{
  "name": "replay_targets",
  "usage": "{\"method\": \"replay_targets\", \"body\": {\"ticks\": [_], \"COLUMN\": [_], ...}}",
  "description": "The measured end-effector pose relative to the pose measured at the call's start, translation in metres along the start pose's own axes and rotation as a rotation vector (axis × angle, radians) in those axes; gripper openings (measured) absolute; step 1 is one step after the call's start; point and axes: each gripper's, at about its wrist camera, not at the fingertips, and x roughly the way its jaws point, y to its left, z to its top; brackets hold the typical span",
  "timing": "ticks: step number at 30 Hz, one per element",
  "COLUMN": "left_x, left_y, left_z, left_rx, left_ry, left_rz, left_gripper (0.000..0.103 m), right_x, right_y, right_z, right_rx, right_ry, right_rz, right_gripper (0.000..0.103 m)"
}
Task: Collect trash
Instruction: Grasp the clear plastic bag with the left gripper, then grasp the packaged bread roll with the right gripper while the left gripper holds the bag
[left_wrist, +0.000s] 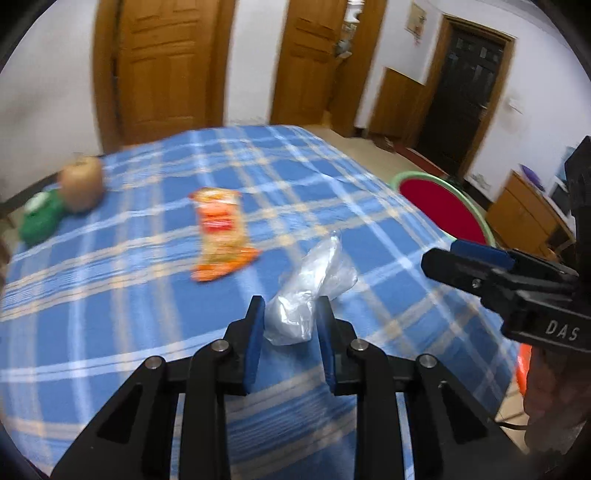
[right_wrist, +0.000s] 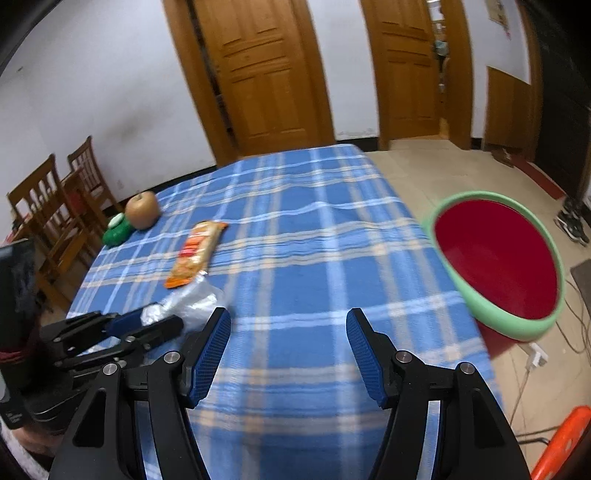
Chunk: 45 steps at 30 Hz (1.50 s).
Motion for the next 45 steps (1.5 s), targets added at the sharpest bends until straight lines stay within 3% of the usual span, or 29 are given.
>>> {"method": "replay_targets", "body": {"ticks": [3, 6, 16, 20, 23, 28, 29, 32, 35, 45], "left_x": [-0.014, -0.026, -0.044, -0.044, -0.043, -0.042, -0.042, -0.04, -0.043, -0.065], "left_y": [0.016, 0.037, 0.08, 0.085, 0.085, 0.087, 0.086, 0.084, 0.079, 0.064], "left_z": [-0.003, -0.007, -0.015, -0.017, -0.018, -0.015, -0.014, -0.013, -0.013, -0.015], "left_rx": [-0.009, -0.04, -0.136, -0.152, -0.145, -0.148, -0.145, -0.138, -0.132, -0.102], "left_ry": [-0.024, -0.04, -0.067, -0.061, -0.06, -0.06, -0.059, -0.061, -0.066, -0.099], "left_rz": [0.135, 0.193, 0.302, 0.302, 0.309, 0.301, 0.304, 0.302, 0.296, 0.297], "left_gripper": [0.027, 0.027, 0.027, 0.028, 0.028, 0.028, 0.028, 0.028, 0.028, 0.028], "right_x": [0.014, 0.027, 0.085, 0.119, 0.138, 0.146, 0.145, 0.143, 0.14, 0.082], "right_y": [0.023, 0.047, 0.093, 0.109, 0.111, 0.11, 0.111, 0.115, 0.117, 0.11], "right_z": [0.007, 0.016, 0.05, 0.058, 0.058, 0.05, 0.049, 0.046, 0.045, 0.028], "right_rx": [-0.04, -0.084, -0.101, -0.149, -0.132, -0.134, -0.144, -0.177, -0.191, -0.21], "right_ry": [0.009, 0.01, 0.058, 0.102, 0.136, 0.122, 0.12, 0.104, 0.107, 0.034], "right_rz": [0.032, 0.038, 0.061, -0.026, -0.056, -0.065, -0.069, -0.07, 0.002, 0.034], "right_gripper": [0.066, 0.066, 0.066, 0.066, 0.066, 0.066, 0.066, 0.037, 0.037, 0.037]}}
